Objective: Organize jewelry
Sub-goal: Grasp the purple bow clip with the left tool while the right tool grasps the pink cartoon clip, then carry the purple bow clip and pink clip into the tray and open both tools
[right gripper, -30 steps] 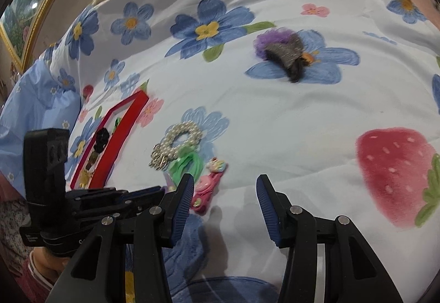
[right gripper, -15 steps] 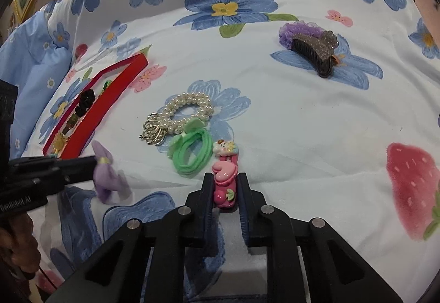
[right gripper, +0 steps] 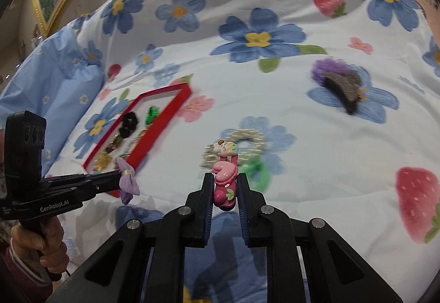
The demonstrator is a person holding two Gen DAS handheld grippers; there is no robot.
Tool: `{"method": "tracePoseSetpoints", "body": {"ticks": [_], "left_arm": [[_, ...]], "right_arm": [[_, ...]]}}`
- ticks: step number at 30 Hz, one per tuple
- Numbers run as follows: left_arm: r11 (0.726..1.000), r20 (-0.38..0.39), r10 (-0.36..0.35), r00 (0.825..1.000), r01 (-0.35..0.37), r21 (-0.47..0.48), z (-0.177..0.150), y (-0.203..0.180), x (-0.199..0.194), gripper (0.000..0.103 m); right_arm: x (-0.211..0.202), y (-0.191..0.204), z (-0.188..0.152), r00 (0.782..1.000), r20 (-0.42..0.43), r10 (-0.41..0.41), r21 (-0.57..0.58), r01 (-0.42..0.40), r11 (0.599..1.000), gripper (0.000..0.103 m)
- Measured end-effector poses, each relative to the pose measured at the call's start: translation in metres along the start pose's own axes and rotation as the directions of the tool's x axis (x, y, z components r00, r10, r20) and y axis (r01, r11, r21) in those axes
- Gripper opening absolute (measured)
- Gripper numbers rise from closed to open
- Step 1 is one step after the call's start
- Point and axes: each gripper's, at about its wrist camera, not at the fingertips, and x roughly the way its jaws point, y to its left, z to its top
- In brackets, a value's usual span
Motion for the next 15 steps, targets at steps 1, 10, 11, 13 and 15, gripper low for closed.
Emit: {"method": "tracePoseSetpoints", "body": {"ticks": [1, 10, 11, 13, 15], "left_arm": [[1.0, 0.008, 0.009, 1.0, -0.009, -0.013, -0.001, 0.007, -0.006, 0.003], [0.989, 0.07, 0.099, 0.993, -0.09, -0.118, -0.013, 0.064, -0.047, 0.003], [0.987, 0.076, 0.109, 0.991, -0.099, -0.128, -0.014, 0.07, -0.051, 0.003], [0.983, 0.084, 0.127, 0.988, -0.114, -0.145, -0.015, 0.08, -0.058, 0.003], [0.978, 0.091, 0.143, 0.986, -0.126, -0.168, -0.017, 0.09, -0.063, 0.003]], "right_arm": [[0.002, 0.005, 0.001, 1.0, -0.004, 0.013, -0.005, -0.013, 1.0, 0.016], [0.022, 0.056, 0.003, 0.994, -0.039, 0.103, -0.071, -0.106, 0.992, 0.016], [0.024, 0.062, 0.004, 0.993, -0.043, 0.112, -0.08, -0.115, 0.99, 0.016], [0.028, 0.072, 0.006, 0.991, -0.047, 0.126, -0.097, -0.13, 0.987, 0.016], [0.033, 0.083, 0.007, 0.988, -0.055, 0.145, -0.112, -0.15, 0.982, 0.016]]}}
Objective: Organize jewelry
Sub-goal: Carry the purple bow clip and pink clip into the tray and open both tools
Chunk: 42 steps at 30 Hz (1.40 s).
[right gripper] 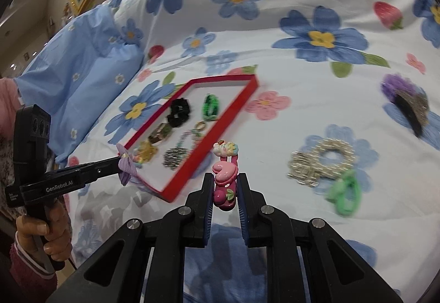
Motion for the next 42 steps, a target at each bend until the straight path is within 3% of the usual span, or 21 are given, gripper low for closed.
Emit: {"method": "tracePoseSetpoints", "body": {"ticks": [19, 31, 42], "left_arm": [[0.993, 0.015, 0.1, 0.995, -0.099, -0.068, 0.018, 0.062, -0.001, 0.003], [0.985, -0.043, 0.154, 0.987, -0.157, -0.073, 0.028, 0.089, 0.032, 0.003], [0.983, -0.091, 0.167, 0.982, -0.173, -0.065, 0.025, 0.094, 0.052, 0.003]], "right_arm": [[0.054, 0.053, 0.032, 0.993, -0.036, 0.111, -0.058, -0.113, 0.992, 0.016], [0.102, 0.07, 0.036, 0.988, -0.106, 0.112, -0.085, -0.121, 0.989, 0.016], [0.137, 0.071, 0.036, 0.98, -0.189, 0.06, -0.124, -0.084, 0.989, 0.017]]}}
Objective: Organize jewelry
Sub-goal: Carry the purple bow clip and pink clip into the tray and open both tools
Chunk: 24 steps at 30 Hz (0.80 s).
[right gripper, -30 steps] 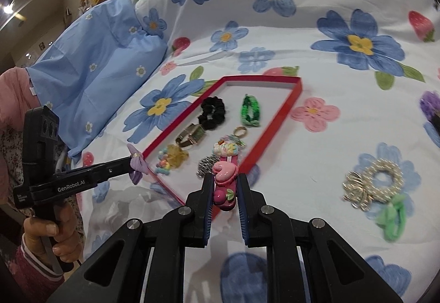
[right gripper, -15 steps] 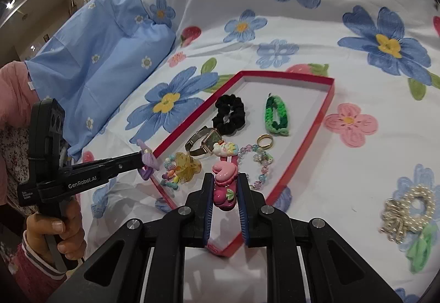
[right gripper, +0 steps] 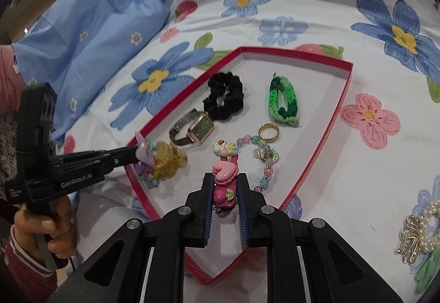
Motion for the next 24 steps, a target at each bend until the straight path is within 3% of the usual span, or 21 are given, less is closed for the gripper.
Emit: {"method": "tracePoseSetpoints", "body": {"ticks": [3, 14, 19, 24], "left_arm": [[1.0, -0.013, 0.008, 1.0, -0.008, 0.01, -0.0001, -0.0016, 0.0036, 0.004], [1.0, -0.022, 0.02, 1.0, -0.02, 0.007, -0.001, -0.0012, 0.006, 0.007], [1.0, -0.015, 0.028, 0.999, -0.028, 0.003, -0.0002, -0.0012, 0.0032, 0.022], [0.999, -0.011, 0.032, 0.999, -0.032, 0.006, -0.0006, -0.0019, 0.0012, 0.027]], "right_arm": [[0.0089, 0.0004, -0.0008, 0.999, -0.036, -0.008, -0.014, 0.007, 1.0, 0.017], [0.0117, 0.0005, -0.0008, 0.999, -0.046, 0.001, -0.023, -0.002, 1.0, 0.018], [0.0118, 0.0011, -0.0001, 0.999, -0.044, 0.0, -0.022, -0.001, 1.0, 0.018], [0.0116, -0.0002, -0.0002, 0.999, -0.041, 0.011, -0.015, -0.012, 1.0, 0.018]]}}
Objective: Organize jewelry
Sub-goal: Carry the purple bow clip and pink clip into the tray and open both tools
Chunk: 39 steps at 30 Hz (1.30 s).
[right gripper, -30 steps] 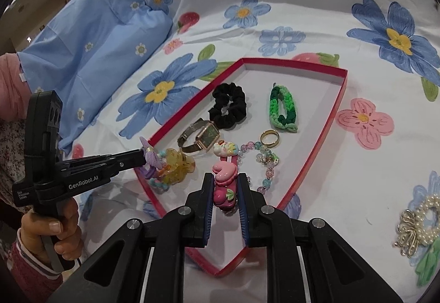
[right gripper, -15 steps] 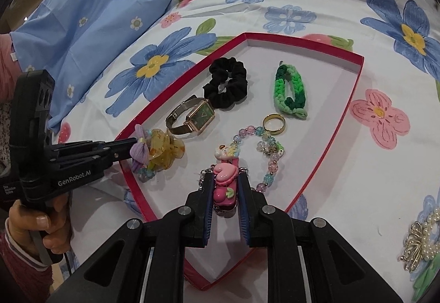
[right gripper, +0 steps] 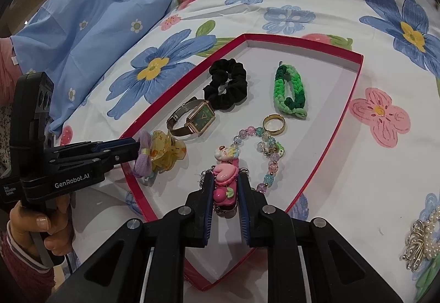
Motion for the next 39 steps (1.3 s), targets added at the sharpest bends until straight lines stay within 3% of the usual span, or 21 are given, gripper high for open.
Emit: {"method": "tracePoseSetpoints", "body": {"ticks": [10, 28, 39], "left_arm": [[1.0, 0.008, -0.004, 1.0, 0.004, -0.004, -0.001, 0.0, -0.006, 0.037], [1.0, 0.018, -0.004, 1.0, 0.004, -0.012, -0.005, -0.002, -0.017, 0.058], [0.998, 0.052, -0.041, 0.998, 0.044, -0.053, -0.02, -0.002, -0.035, 0.063]], "right_arm": [[-0.004, -0.001, 0.0, 1.0, 0.006, 0.002, 0.006, -0.002, 1.0, 0.03], [-0.016, 0.0, 0.0, 0.999, 0.036, 0.008, 0.018, -0.008, 1.0, 0.035], [-0.044, 0.002, -0.005, 0.994, 0.107, 0.019, 0.044, -0.024, 0.999, 0.037]]}}
